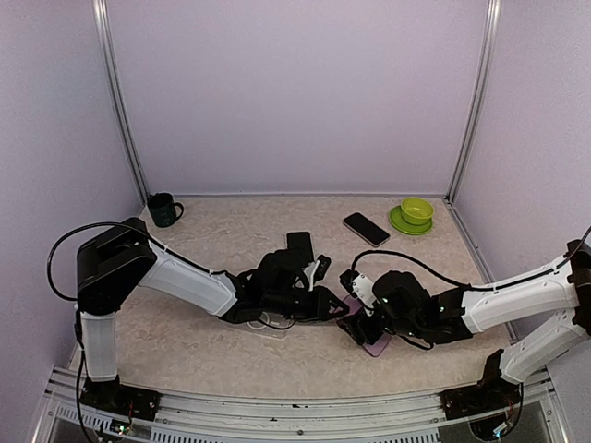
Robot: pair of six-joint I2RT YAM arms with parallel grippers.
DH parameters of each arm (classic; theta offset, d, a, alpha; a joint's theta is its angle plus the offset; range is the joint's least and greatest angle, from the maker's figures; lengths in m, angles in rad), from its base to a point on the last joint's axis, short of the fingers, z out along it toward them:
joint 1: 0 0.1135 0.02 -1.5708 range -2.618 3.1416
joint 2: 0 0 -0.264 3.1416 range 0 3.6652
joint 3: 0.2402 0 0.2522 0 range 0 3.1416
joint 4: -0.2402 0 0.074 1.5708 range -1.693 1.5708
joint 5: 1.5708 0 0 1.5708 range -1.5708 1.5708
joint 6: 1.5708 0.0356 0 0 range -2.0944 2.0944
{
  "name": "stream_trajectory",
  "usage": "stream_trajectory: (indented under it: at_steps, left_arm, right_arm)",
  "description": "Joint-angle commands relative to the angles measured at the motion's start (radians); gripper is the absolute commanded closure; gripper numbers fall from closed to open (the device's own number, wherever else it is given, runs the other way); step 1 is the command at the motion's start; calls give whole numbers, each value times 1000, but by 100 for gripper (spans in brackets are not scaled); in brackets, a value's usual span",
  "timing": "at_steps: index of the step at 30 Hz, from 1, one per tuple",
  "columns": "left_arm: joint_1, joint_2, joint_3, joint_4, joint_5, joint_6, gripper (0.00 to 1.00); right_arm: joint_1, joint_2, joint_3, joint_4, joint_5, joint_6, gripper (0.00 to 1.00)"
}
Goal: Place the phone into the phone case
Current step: Pass from the right arm to the left
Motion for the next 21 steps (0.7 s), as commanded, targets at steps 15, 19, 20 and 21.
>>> stream_trajectory:
  at_steps: [15, 19, 20, 21]
  left_arm:
    - [1, -3, -7, 33, -30, -31, 100]
    - [2, -31, -12, 14, -63, -46, 100]
    - [2, -36, -10, -3, -74, -48, 100]
    - [3, -42, -6, -18, -86, -48, 100]
  right_arm:
    - [20, -9, 0, 35, 54, -25, 29]
    - [33, -16, 0, 32, 73, -36, 21]
    - [40, -14, 1, 29, 82, -38, 19]
    - [52, -10, 4, 25, 93, -41, 18]
